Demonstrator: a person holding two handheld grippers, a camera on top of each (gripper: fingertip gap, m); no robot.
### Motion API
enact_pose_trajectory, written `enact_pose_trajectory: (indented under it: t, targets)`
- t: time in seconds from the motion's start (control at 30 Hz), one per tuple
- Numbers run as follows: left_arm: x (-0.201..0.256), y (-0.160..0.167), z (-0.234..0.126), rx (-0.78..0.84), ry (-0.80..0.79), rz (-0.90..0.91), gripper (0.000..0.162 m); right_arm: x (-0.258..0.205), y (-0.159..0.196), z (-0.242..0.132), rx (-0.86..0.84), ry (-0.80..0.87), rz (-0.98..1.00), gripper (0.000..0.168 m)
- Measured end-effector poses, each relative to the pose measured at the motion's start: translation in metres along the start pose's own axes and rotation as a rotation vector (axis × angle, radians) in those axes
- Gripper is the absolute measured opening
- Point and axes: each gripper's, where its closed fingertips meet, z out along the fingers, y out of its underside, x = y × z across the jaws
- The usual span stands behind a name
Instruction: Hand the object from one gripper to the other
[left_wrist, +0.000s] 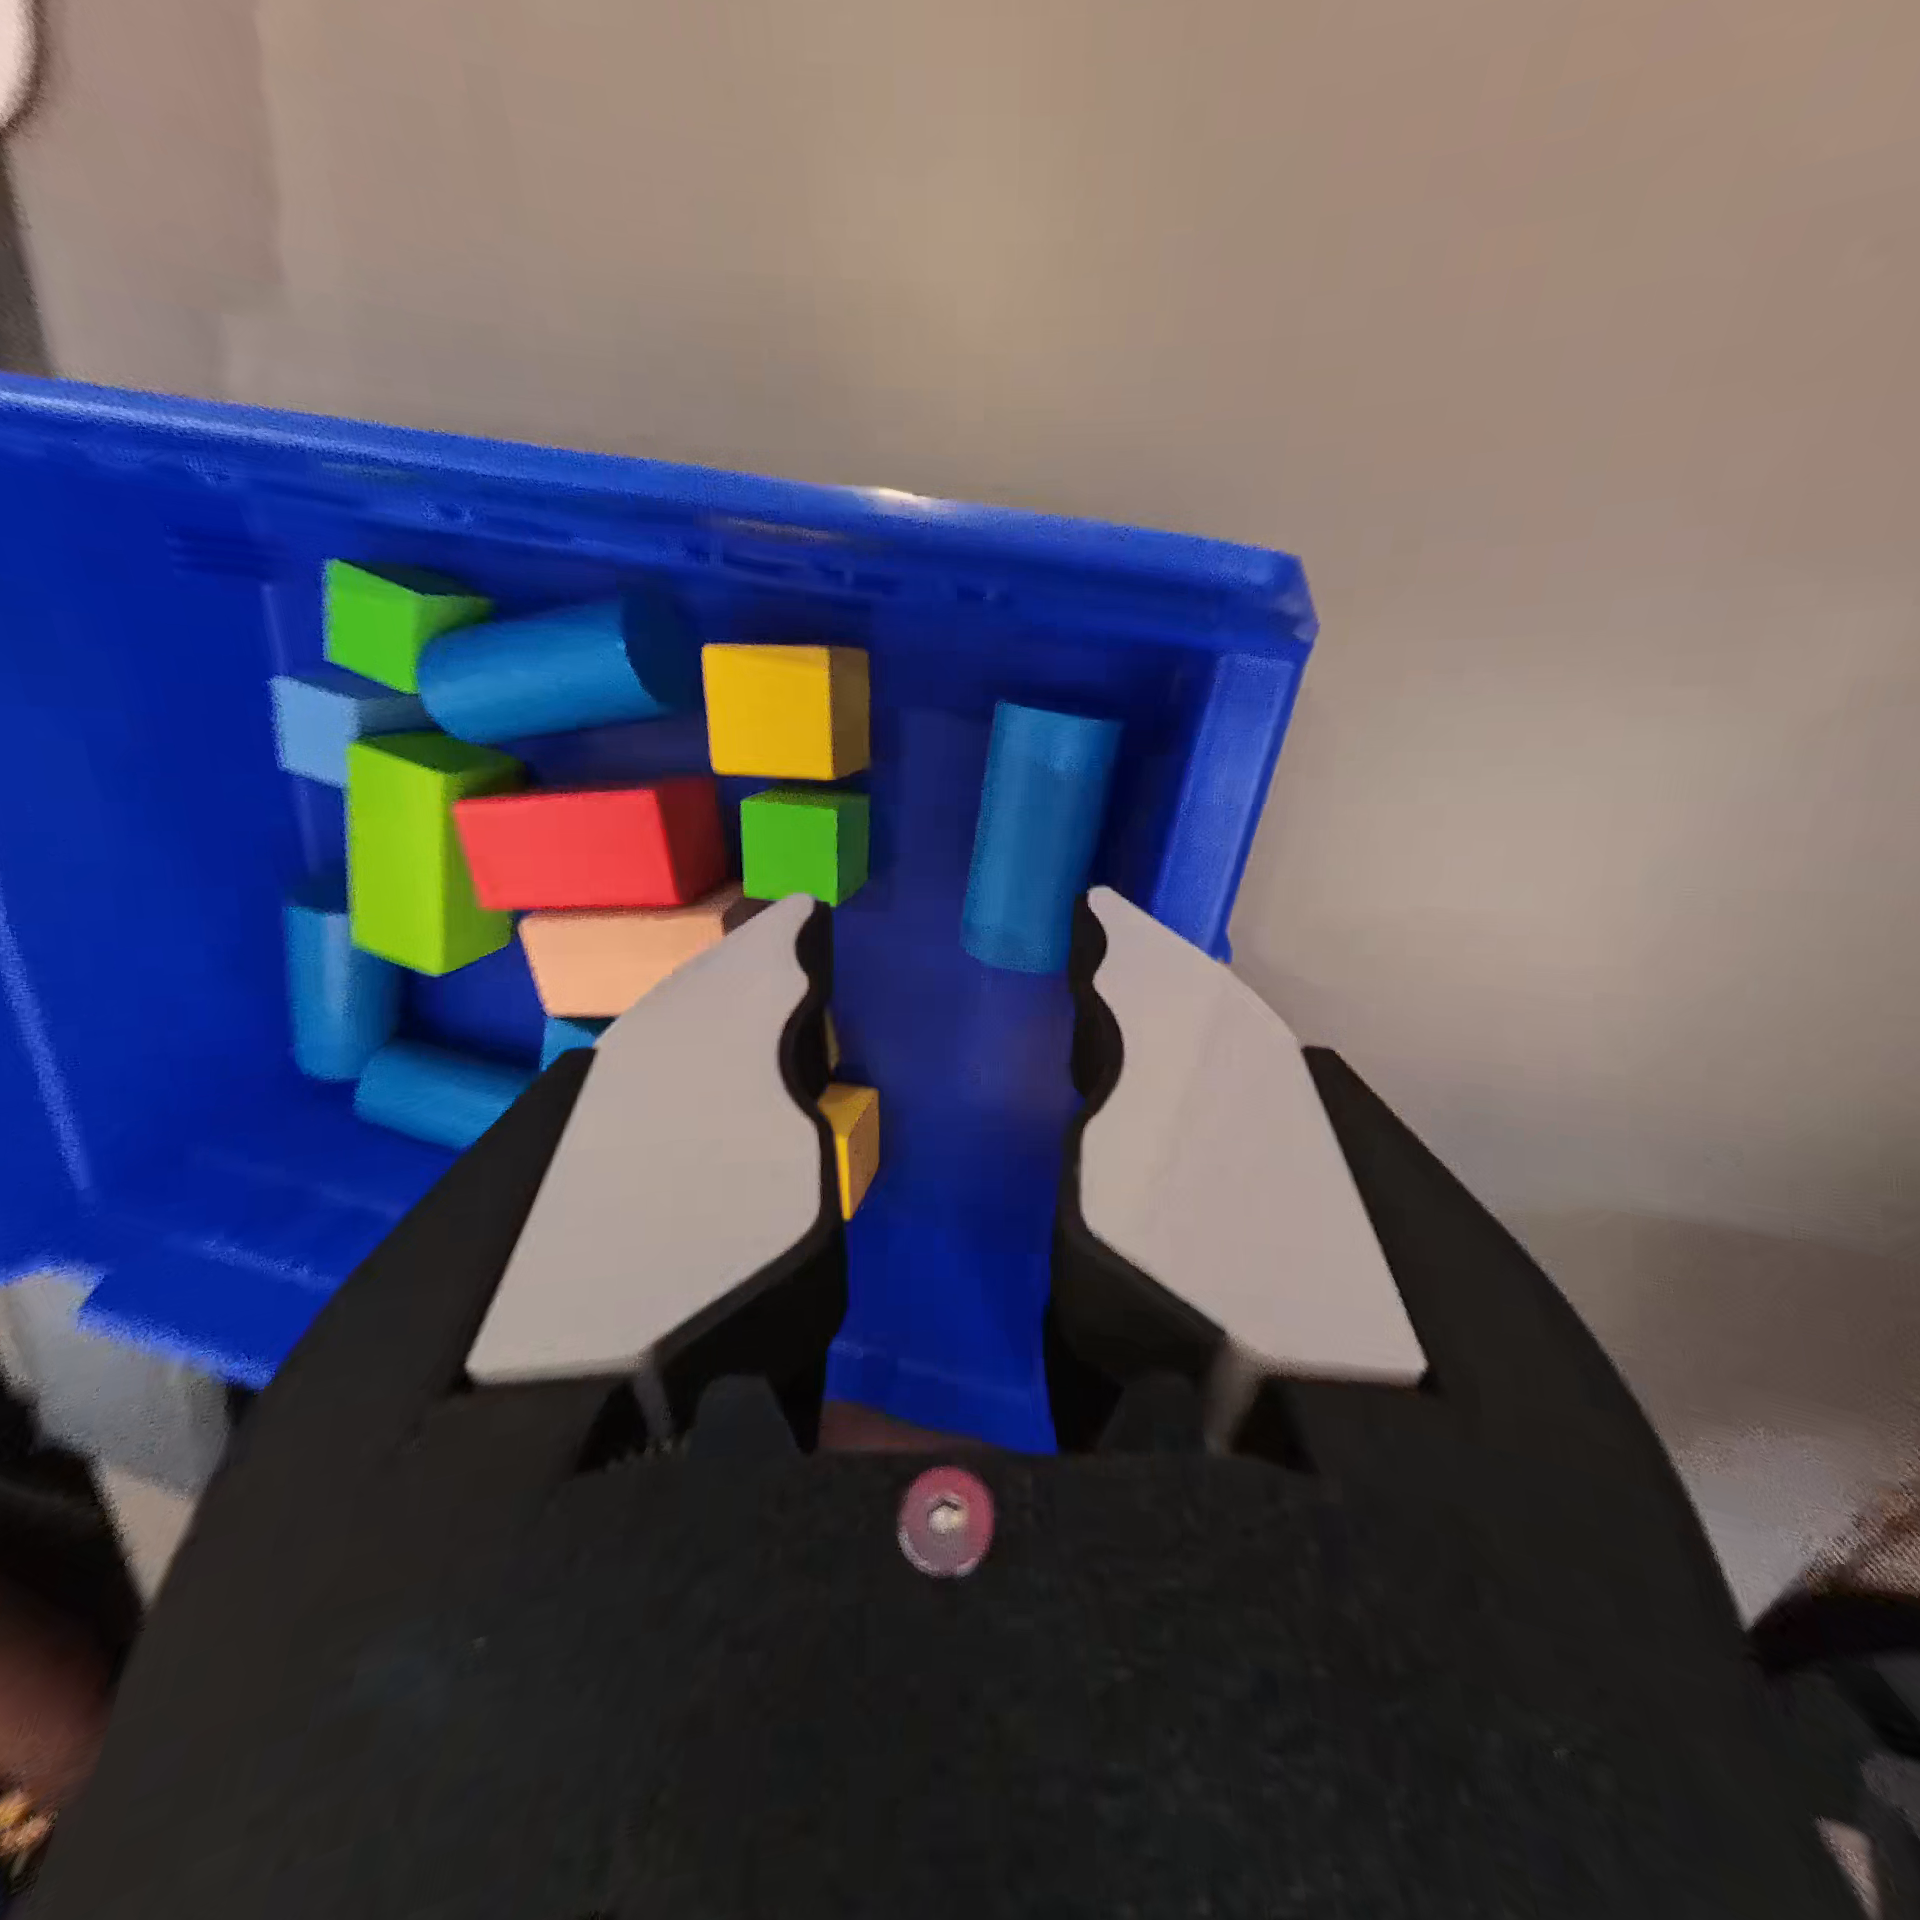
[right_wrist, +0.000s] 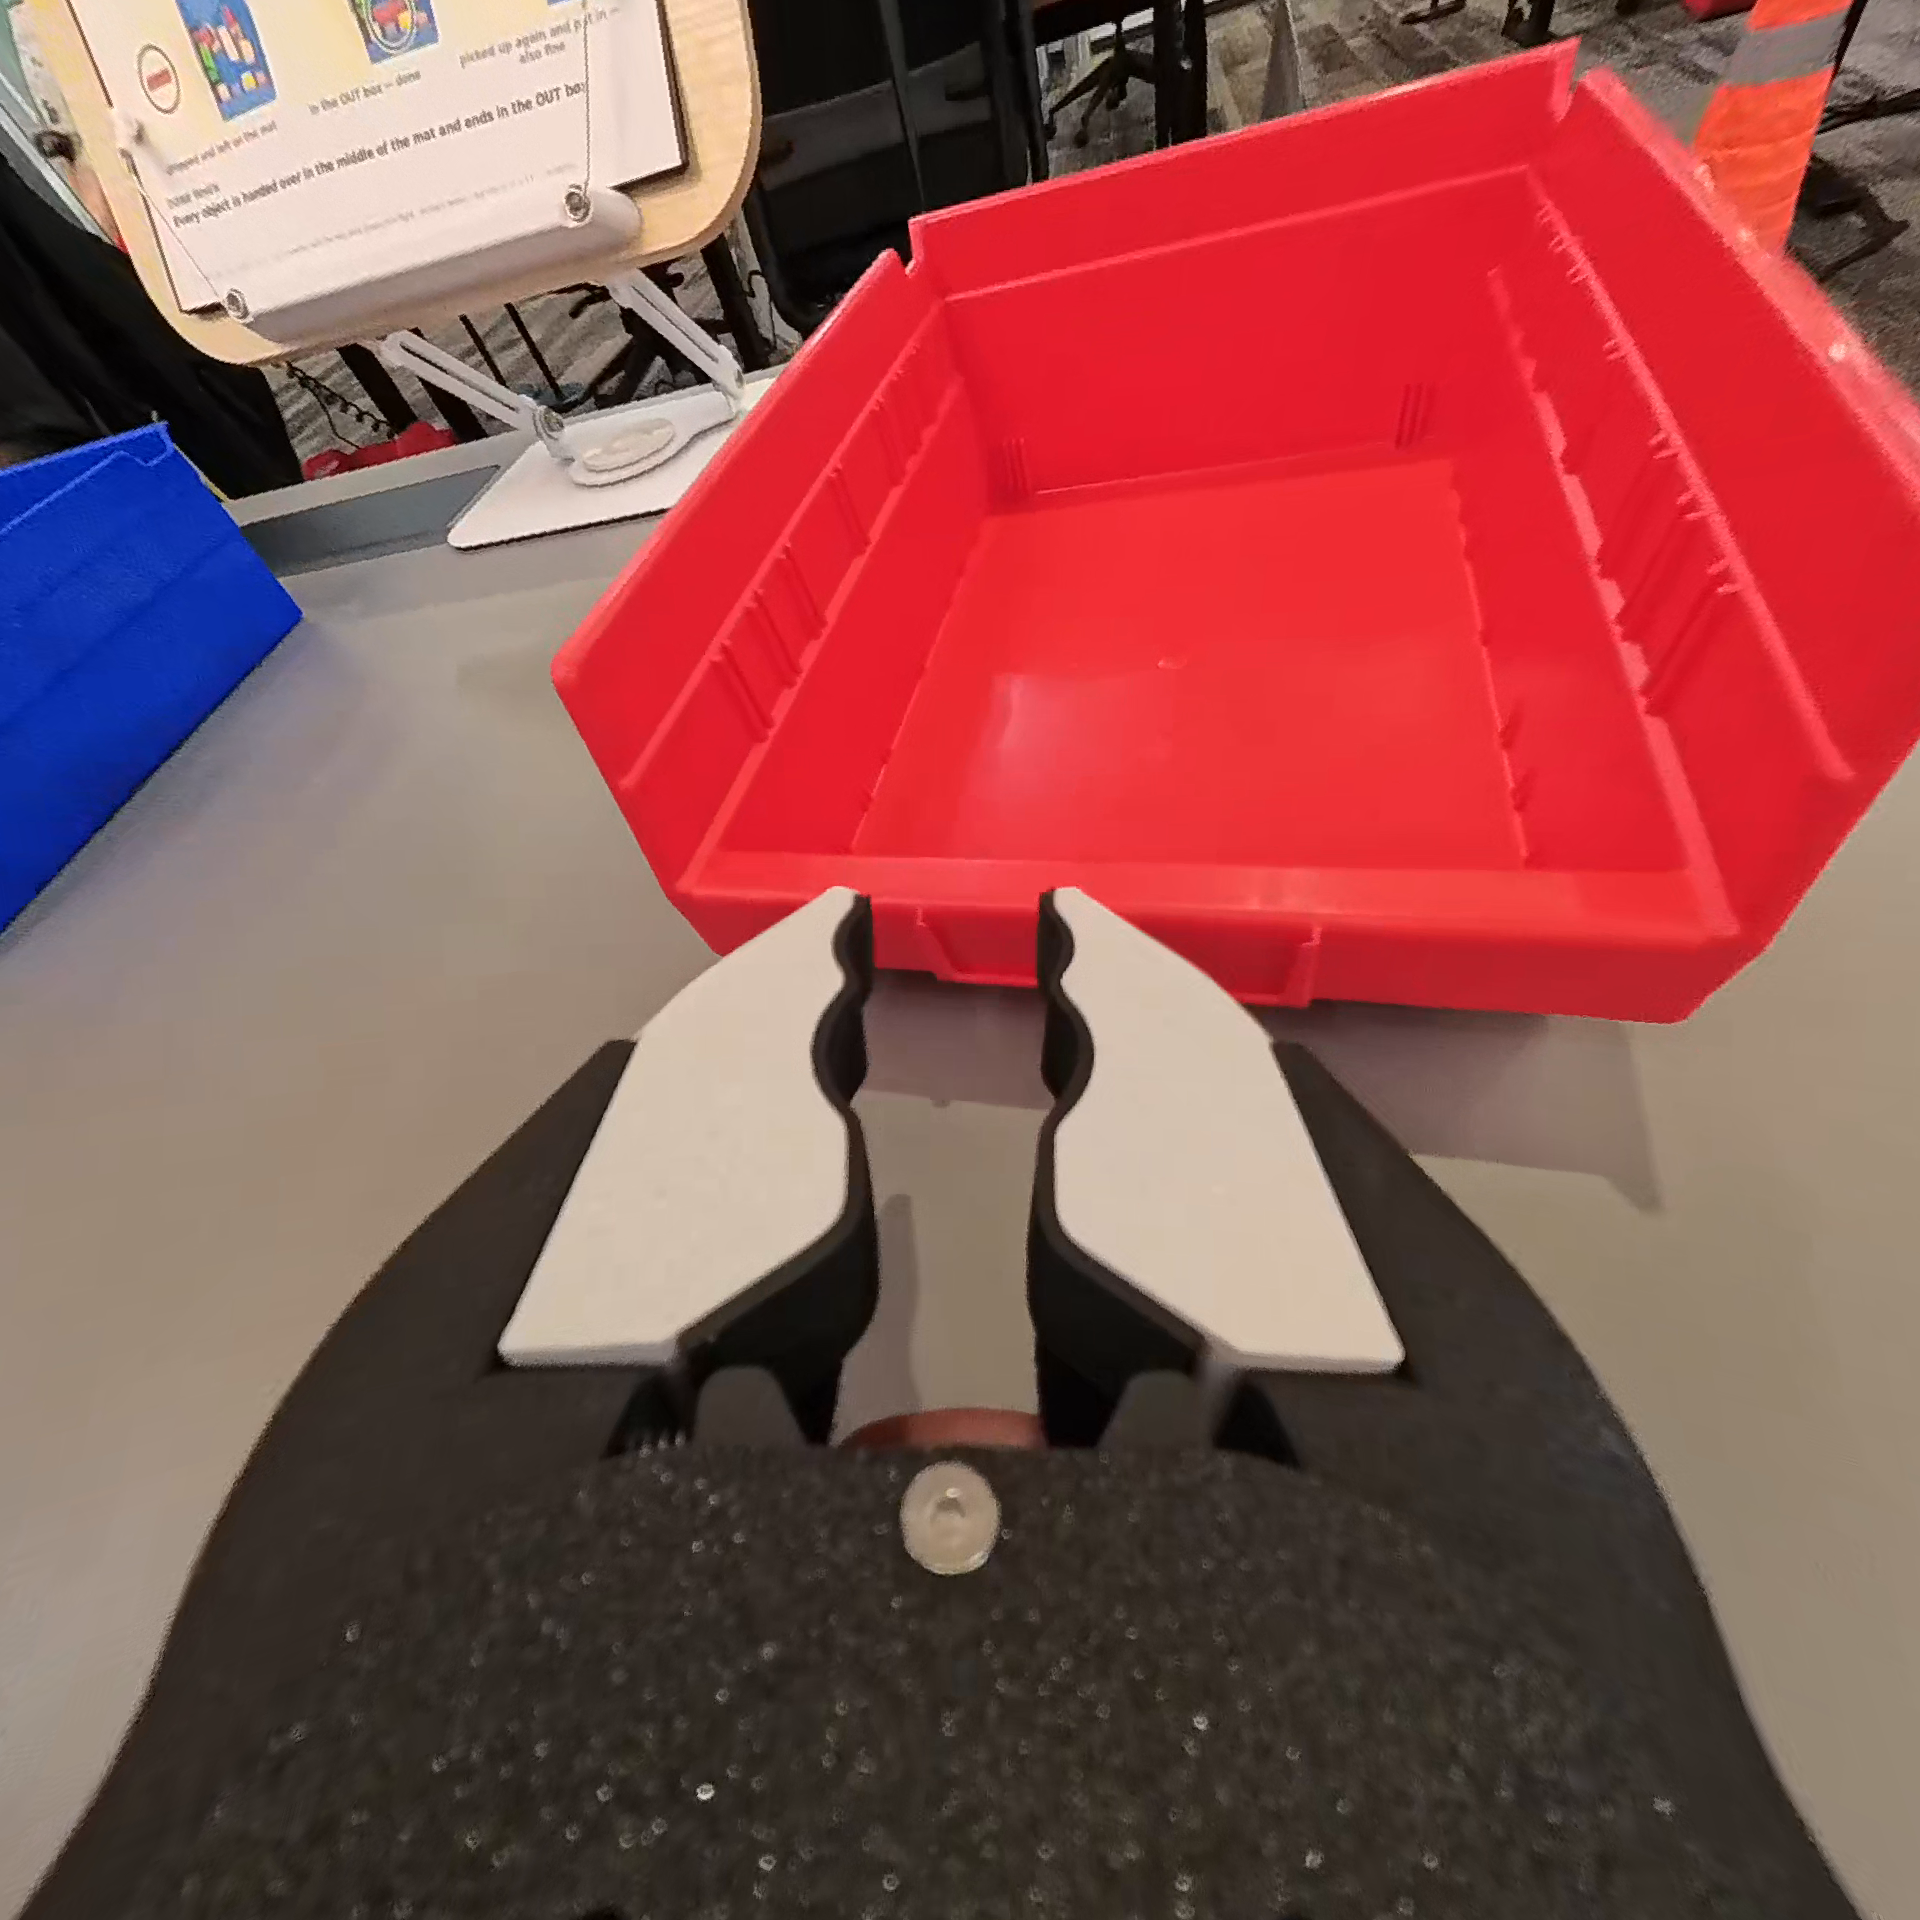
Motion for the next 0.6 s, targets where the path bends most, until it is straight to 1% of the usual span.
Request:
enact_pose_trajectory:
  t: [0.1,0.2,0.33,0.43,0.5,0.6]
  targets:
    - [0.002,0.003,0.012,-0.025,0.102,0.032,0.041,0.0,0.002,0.003,-0.012,-0.007,0.013,0.03]
    - [0.008,0.008,0.024,-0.076,0.136,0.078,0.041,0.002,0.001,0.002,-0.007,0.001,0.022,0.03]
    - [0.01,0.008,0.041,-0.088,0.158,0.085,0.04,0.001,0.001,0.003,-0.008,-0.005,0.029,0.03]
    - [0.012,0.01,0.055,-0.095,0.172,0.076,0.034,-0.001,0.002,0.004,-0.014,-0.006,0.016,0.03]
    - [0.01,0.014,0.063,-0.103,0.154,0.079,0.031,-0.001,0.002,0.004,-0.016,0.0,-0.001,0.03]
    - [0.009,0.016,0.062,-0.098,0.129,0.084,0.031,0.0,0.002,0.003,-0.012,0.011,-0.013,0.03]
